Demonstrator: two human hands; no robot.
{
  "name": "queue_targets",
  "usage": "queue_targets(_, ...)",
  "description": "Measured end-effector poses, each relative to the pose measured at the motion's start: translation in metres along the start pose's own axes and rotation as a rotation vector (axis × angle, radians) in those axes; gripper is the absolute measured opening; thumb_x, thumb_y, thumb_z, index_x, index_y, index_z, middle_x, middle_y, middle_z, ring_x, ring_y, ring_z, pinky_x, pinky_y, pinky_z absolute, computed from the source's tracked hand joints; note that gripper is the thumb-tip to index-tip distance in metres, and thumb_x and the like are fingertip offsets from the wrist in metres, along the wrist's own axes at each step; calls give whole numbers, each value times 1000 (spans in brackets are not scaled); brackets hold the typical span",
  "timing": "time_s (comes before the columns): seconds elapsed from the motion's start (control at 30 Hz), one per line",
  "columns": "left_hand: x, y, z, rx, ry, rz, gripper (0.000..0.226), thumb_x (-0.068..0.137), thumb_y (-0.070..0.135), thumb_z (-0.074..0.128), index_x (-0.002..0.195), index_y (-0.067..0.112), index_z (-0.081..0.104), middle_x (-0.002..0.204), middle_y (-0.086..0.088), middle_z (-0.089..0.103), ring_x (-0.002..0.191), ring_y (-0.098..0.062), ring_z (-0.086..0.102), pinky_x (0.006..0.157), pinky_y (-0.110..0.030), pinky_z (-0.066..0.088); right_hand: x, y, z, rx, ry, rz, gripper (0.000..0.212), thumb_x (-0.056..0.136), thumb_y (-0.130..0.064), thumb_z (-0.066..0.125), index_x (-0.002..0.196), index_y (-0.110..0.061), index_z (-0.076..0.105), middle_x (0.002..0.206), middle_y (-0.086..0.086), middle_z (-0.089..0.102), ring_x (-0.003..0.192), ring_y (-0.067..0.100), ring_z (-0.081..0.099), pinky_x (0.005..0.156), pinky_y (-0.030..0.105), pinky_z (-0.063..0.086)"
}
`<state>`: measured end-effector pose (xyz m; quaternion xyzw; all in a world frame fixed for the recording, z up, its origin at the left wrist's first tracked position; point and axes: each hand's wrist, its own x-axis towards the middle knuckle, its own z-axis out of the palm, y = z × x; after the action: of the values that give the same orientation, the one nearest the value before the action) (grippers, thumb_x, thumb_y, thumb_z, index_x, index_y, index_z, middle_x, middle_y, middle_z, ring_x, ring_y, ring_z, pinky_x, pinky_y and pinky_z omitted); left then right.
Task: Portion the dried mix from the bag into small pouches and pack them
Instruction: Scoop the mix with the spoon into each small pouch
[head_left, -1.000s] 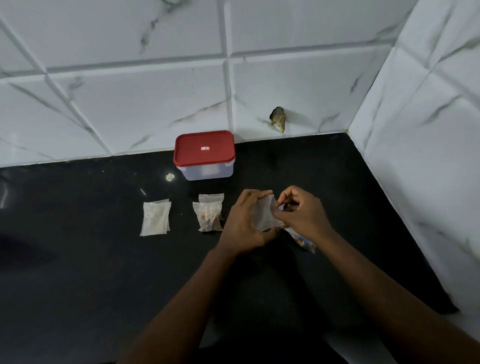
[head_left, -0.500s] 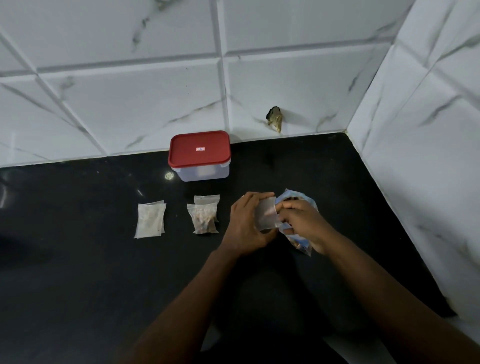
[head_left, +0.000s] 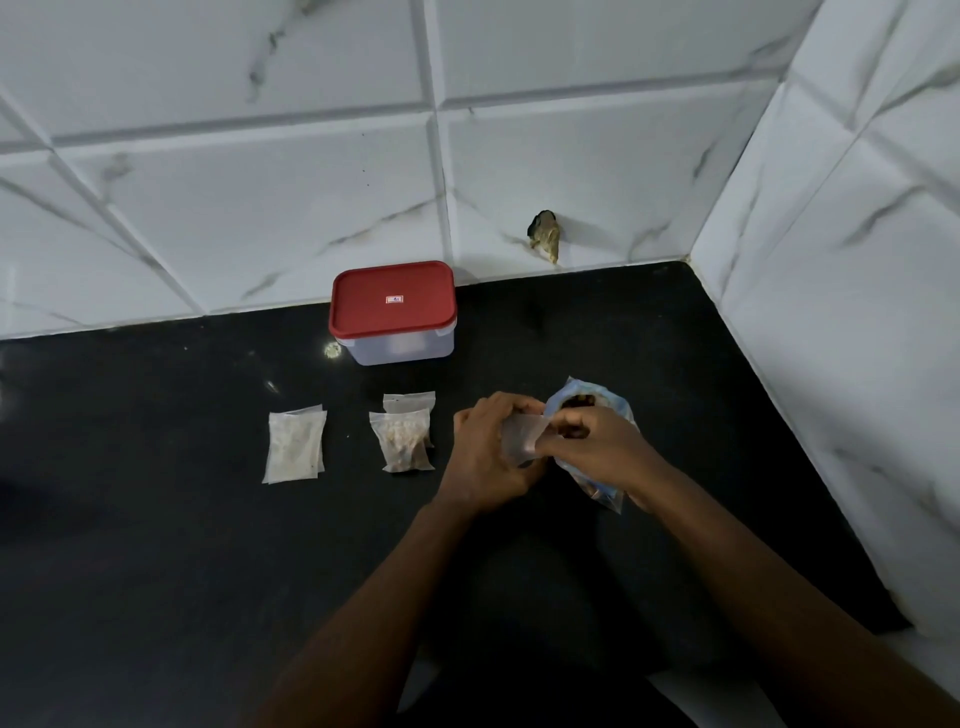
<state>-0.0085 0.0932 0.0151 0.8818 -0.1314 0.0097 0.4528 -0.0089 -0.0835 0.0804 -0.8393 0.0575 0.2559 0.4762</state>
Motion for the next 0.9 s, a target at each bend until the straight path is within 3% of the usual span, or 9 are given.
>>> queue_targets(0.13, 2, -4, 1, 8, -14, -6, 59, 72, 46, 85, 125, 38, 59, 124, 19, 59, 118, -3, 57, 106, -49, 43, 0, 2, 0, -12, 20, -38, 19, 92, -39, 69, 110, -33, 68, 96, -12, 68, 86, -2, 64, 61, 10, 44)
queue_targets(0.27, 2, -5, 3, -35, -2, -39, 53, 72, 52, 85, 118, 39, 61, 117, 17, 63, 110, -6, 63, 96, -48, 53, 5, 5, 3, -70, 97, -95, 6, 92, -40, 69, 98, -39, 70, 86, -13, 70, 76, -4, 65, 59, 7, 42)
queue_targets(0.4, -2, -2, 3, -183, 40, -128, 51, 73, 35, 89, 118, 28, 64, 115, 13, 68, 107, -1, 66, 91, -27, 57, 10, 16, -7, -69, 310, -151, 10, 94, -27, 67, 91, -35, 73, 86, -18, 68, 83, -2, 63, 74, 13, 46)
queue_targets(0.57, -4, -9, 7, -223, 11, -195, 53, 76, 24, 88, 122, 29, 61, 118, 16, 65, 112, 3, 61, 88, -14, 52, 12, 44, -33, -159, 418, -4, 18, 87, -27, 76, 101, -31, 67, 100, -13, 65, 93, 2, 63, 76, 24, 54)
queue_targets(0.7, -4, -15, 16, -260, -24, -253, 55, 78, 19, 86, 125, 29, 58, 120, 14, 64, 113, 2, 61, 93, -22, 54, 7, 70, -37, -319, 326, 72, 27, 77, -31, 85, 94, -31, 64, 93, -12, 65, 85, -1, 61, 71, 22, 49)
queue_targets(0.9, -1, -17, 27, -291, -72, -297, 57, 79, 18, 85, 127, 32, 57, 123, 13, 63, 115, 0, 61, 92, -23, 54, 8, 89, -30, -285, 424, 55, 30, 80, -25, 83, 101, -25, 63, 93, -8, 64, 84, 2, 61, 74, 25, 53)
